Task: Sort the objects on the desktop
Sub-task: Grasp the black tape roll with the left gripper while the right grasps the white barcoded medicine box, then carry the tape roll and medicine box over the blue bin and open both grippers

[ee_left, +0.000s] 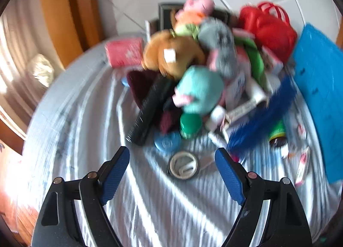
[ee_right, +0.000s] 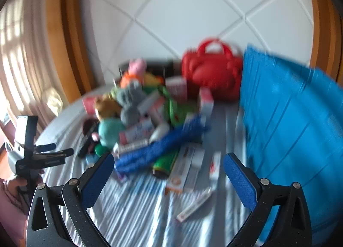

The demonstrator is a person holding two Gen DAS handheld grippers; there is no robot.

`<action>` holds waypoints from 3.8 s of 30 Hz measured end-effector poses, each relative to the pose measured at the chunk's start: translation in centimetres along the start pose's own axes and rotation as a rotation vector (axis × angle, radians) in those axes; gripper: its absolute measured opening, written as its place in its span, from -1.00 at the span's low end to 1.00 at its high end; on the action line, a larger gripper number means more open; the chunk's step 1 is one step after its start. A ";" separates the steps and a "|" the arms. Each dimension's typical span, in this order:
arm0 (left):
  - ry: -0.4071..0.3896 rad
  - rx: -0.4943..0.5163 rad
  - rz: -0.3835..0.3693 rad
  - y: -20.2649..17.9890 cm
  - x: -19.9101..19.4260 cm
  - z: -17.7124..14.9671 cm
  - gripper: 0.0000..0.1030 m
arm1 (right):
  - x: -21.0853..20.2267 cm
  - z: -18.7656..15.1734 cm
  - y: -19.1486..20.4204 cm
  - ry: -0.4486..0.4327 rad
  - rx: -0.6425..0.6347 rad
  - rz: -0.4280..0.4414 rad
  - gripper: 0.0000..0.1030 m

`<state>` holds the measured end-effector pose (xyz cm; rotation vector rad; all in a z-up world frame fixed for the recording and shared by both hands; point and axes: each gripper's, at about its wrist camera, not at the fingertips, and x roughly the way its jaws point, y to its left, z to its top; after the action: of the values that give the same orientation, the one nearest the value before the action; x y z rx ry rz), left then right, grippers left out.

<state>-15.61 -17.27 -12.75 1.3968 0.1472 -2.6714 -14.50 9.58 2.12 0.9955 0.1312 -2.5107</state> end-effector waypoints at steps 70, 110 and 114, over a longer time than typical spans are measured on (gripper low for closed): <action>-0.394 0.297 -0.313 -50.0 -24.3 4.8 0.07 | -18.8 4.2 -33.4 -0.161 0.040 -0.364 -0.65; -0.129 0.434 -0.262 -59.9 -17.8 1.2 0.15 | -14.2 0.5 -42.1 0.105 0.086 -0.386 -0.65; -0.144 0.440 -0.268 -59.9 -18.1 1.1 0.25 | -14.5 0.6 -42.3 0.092 0.102 -0.374 -0.63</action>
<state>-15.53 42.87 4.48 1.3608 -0.3091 -3.1567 -23.56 52.73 9.27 1.2244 0.2390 -2.8306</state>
